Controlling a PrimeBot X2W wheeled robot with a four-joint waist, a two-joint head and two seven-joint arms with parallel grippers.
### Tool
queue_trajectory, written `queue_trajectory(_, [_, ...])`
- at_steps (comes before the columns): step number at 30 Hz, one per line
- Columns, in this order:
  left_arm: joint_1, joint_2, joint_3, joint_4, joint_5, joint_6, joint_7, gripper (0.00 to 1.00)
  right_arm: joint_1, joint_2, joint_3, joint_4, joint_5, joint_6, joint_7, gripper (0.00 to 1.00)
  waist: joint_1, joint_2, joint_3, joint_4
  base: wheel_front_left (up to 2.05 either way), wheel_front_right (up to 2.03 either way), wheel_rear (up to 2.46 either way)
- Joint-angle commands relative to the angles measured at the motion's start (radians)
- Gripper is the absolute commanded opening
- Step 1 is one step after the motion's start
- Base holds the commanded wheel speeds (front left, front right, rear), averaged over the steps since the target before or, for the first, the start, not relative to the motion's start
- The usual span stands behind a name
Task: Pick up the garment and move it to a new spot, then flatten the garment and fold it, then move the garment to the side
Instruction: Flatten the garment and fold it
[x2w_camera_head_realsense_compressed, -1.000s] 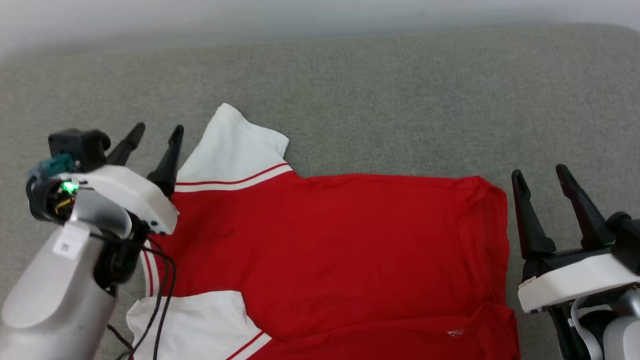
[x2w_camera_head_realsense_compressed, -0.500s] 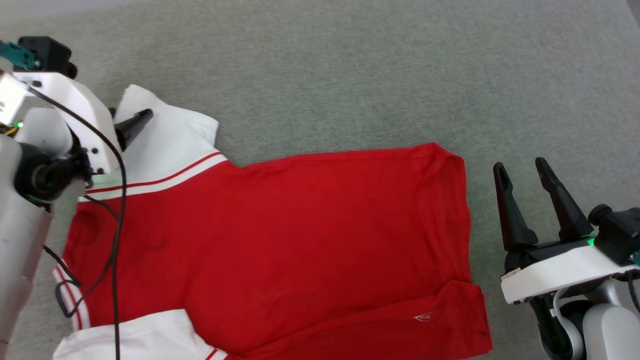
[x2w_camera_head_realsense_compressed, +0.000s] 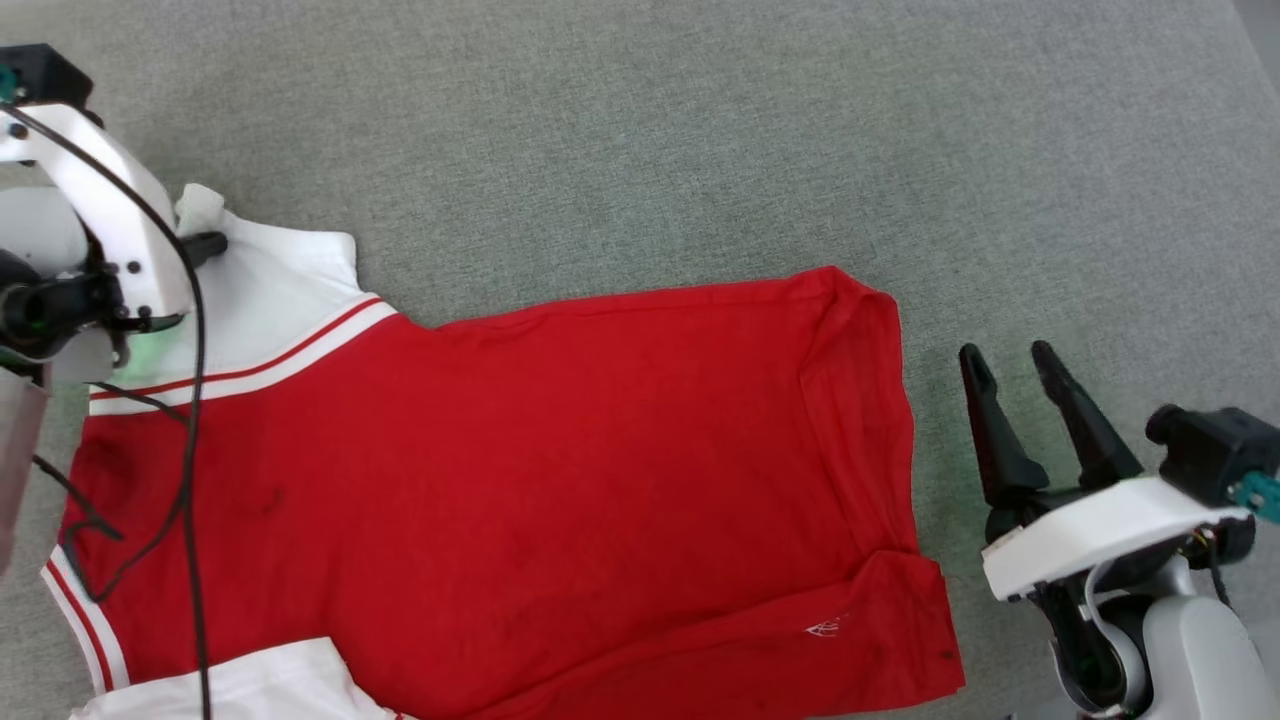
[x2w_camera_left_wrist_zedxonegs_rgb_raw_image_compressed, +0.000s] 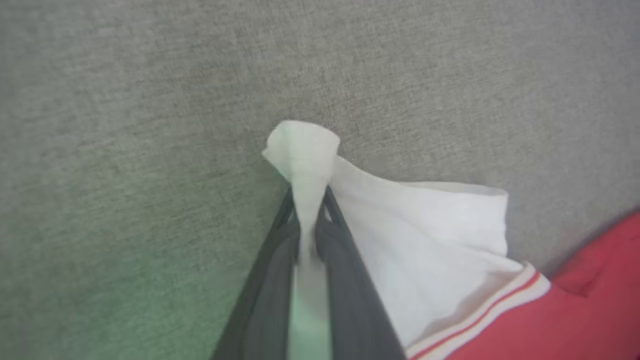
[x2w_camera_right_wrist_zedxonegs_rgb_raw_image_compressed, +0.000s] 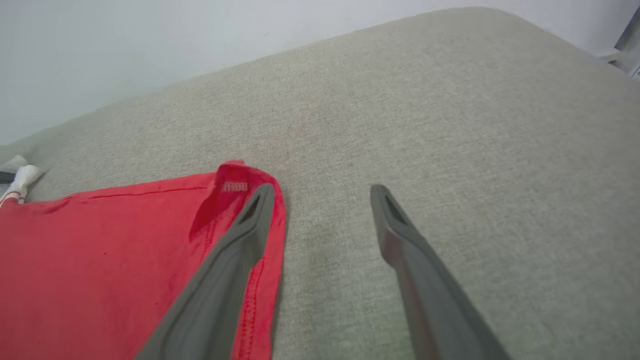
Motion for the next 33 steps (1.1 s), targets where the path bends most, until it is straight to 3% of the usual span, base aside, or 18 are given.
queue_trajectory(1, [0.075,-0.04,-0.039,0.025,0.003,0.001,0.018,0.0,-0.017,0.003,0.0,0.007,0.016,0.0,0.009,1.0,0.0001,0.0,-0.002,0.003,0.0,0.0,0.0])
queue_trajectory(11, [0.009,-0.056,-0.028,-0.019,0.051,-0.015,-0.13,0.0,-0.167,-0.117,0.05,0.129,0.154,0.0,0.319,1.0,0.0001,0.0,-0.024,0.073,0.0,0.0,0.0])
queue_trajectory(21, [-0.014,-0.089,-0.049,-0.106,0.088,-0.038,-0.233,0.0,-0.301,-0.252,0.129,0.109,0.198,0.0,0.548,1.0,0.0001,0.0,-0.026,0.192,0.0,0.0,0.0])
queue_trajectory(29, [-0.001,-0.111,-0.063,-0.137,0.087,-0.047,-0.278,0.0,-0.31,-0.276,0.187,0.217,0.205,0.0,0.802,1.0,0.0001,0.0,-0.013,0.242,0.0,0.0,0.0])
queue_trajectory(31, [0.005,-0.113,-0.066,-0.139,0.088,-0.049,-0.288,0.0,-0.303,-0.276,0.199,0.241,0.2,0.0,0.845,0.25,0.0001,0.0,-0.012,0.248,0.0,0.0,0.0])
queue_trajectory(32, [0.006,-0.114,-0.067,-0.14,0.087,-0.049,-0.293,0.0,-0.301,-0.272,0.198,0.251,0.202,0.0,0.861,0.0,0.0001,0.0,-0.011,0.249,0.0,0.0,0.0])
queue_trajectory(33, [0.006,-0.115,-0.068,-0.14,0.087,-0.05,-0.296,0.0,-0.301,-0.273,0.2,0.256,0.197,0.0,0.873,0.0,0.0001,0.0,-0.011,0.251,0.0,0.0,0.0])
